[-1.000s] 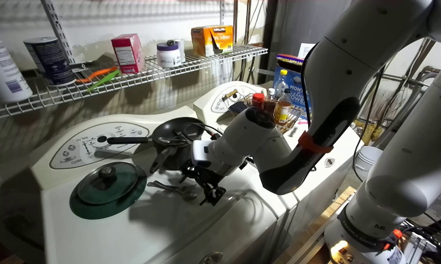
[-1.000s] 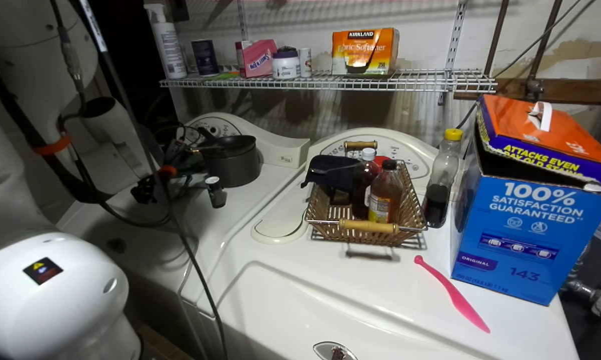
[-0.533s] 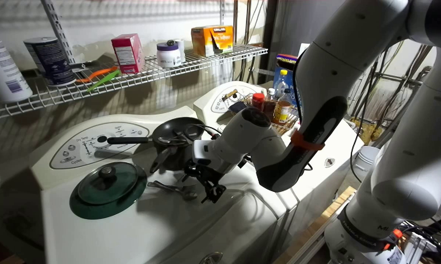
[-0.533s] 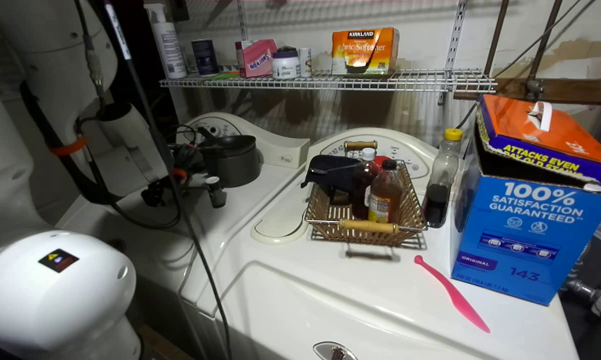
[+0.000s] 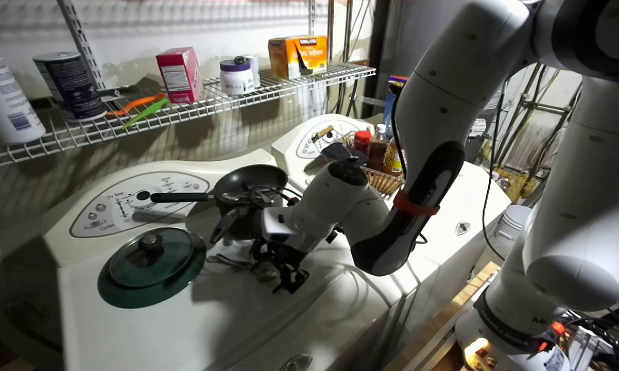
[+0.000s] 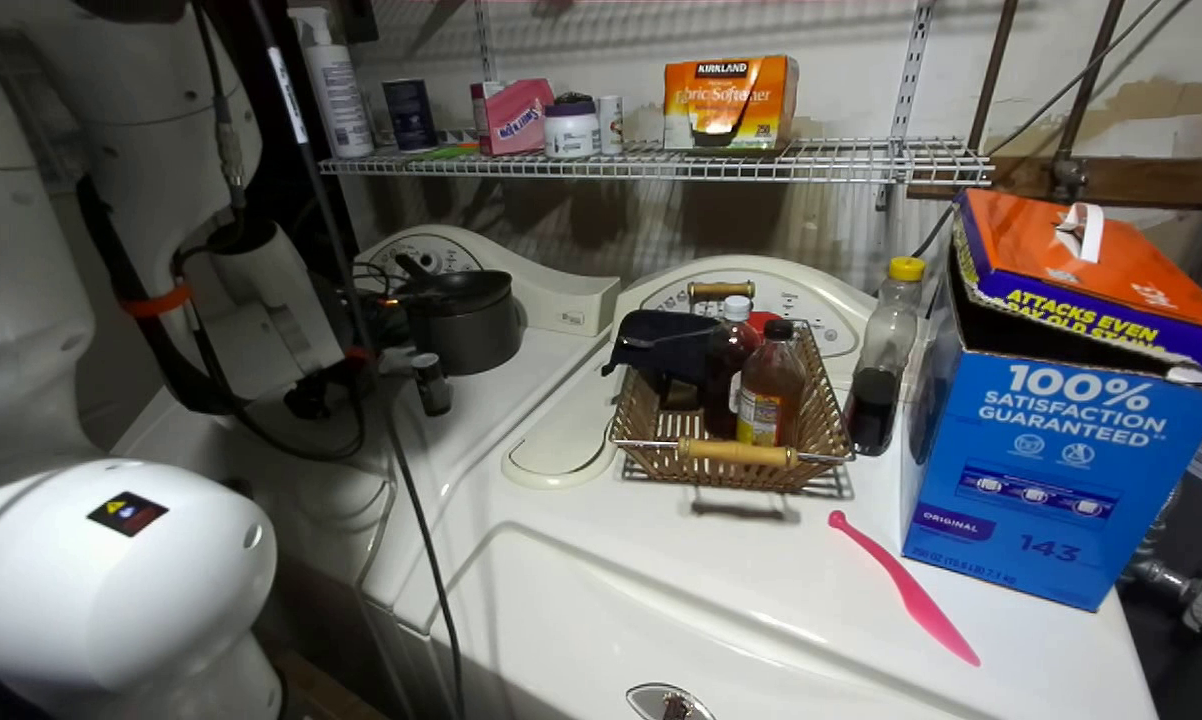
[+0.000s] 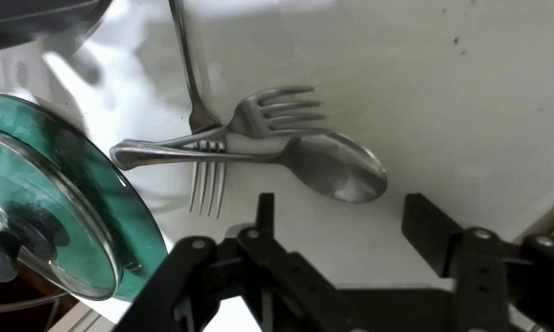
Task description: Pick up one silver spoon and put it in the black pot
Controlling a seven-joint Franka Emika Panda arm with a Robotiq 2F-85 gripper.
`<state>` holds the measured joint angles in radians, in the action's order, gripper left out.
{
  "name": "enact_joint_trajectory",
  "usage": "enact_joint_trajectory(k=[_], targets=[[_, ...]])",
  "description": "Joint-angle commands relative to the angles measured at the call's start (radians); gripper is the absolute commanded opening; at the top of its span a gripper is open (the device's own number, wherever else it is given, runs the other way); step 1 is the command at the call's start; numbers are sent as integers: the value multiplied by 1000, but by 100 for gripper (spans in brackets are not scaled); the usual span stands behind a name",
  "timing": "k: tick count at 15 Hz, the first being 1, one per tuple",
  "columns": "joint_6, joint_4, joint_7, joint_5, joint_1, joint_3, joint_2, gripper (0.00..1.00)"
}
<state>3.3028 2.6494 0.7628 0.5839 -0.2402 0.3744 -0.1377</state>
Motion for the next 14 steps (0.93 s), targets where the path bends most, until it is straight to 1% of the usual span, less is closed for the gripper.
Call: enact_joint_trajectory(k=[1,2,5,6,9,10,11,12,13,14], targets=[[16,-32,27,36,-17,-24,-34,45],[14,-32,33,37,-17,-25,-30,37],[11,-31,50,38,-18,-27,-22,32],[11,-30,54,37,-18,-28,-21,32],[7,-22,59,33,-18,-34,-15,47],[5,-18,60,33,-17,-37,-12,50],[9,-15,61,32,-16,-40,-11,59],[13,-9,63,32,-15,-45,-7,63],[16,-1,82,6,-36,-69,1,64],[16,3,84,4,-40,-79,7,67]])
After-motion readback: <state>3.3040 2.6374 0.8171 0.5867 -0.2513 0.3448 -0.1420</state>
